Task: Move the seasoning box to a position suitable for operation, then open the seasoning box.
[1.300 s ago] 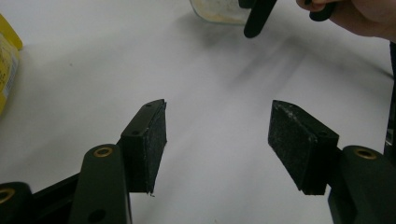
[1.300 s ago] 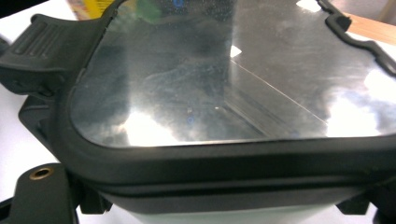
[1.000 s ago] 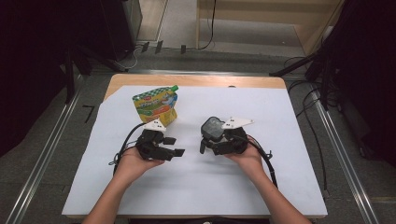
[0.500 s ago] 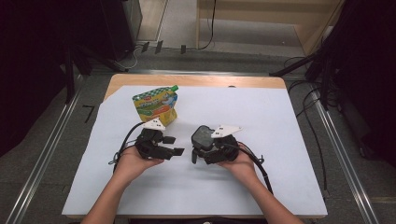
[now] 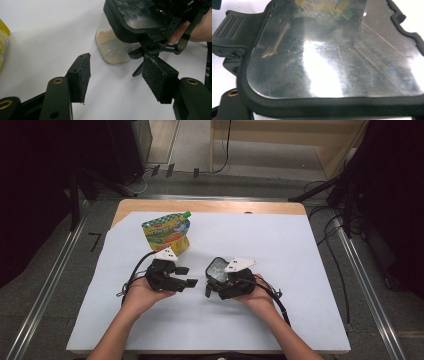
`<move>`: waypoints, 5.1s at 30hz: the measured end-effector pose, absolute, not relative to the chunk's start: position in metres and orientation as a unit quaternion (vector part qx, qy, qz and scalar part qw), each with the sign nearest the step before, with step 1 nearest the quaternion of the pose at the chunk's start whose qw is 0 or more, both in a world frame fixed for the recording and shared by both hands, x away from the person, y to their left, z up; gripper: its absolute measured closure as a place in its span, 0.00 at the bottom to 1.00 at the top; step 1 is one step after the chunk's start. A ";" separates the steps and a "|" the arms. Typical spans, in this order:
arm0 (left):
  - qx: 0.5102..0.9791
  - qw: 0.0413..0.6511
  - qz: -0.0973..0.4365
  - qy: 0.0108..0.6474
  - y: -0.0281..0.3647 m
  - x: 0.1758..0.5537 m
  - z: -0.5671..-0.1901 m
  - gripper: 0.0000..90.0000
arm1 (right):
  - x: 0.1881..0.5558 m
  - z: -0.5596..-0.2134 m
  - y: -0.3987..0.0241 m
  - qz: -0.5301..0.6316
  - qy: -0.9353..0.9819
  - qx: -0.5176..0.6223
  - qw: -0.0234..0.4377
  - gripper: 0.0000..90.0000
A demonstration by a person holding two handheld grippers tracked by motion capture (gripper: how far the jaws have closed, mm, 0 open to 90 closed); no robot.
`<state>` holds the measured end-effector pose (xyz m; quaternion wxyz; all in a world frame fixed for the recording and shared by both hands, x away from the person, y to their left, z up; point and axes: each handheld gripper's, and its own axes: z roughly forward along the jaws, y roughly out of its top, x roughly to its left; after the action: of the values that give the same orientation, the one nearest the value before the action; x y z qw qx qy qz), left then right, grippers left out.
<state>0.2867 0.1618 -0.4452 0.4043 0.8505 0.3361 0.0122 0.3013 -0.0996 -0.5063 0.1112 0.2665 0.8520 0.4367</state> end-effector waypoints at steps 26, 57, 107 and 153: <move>0.842 0.408 -0.012 0.354 0.160 0.297 -0.443 0.45 | 0.272 -0.482 -0.149 0.432 0.849 0.285 0.110 0.42; 0.863 0.387 -0.006 0.326 0.134 0.316 -0.459 1.00 | 0.276 -0.474 -0.161 0.442 0.817 0.366 0.054 1.00; 0.872 0.386 -0.026 0.299 0.106 0.301 -0.469 1.00 | 0.290 -0.478 -0.167 0.429 0.806 0.403 0.061 1.00; 0.868 0.394 -0.043 0.300 0.128 0.302 -0.451 0.70 | 0.244 -0.450 -0.180 0.426 0.820 0.379 0.053 1.00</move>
<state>0.3019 0.1275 -0.4510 0.3942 0.8678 0.2996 -0.0428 0.2435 -0.1804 -0.4502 0.0535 0.3788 0.8197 0.4263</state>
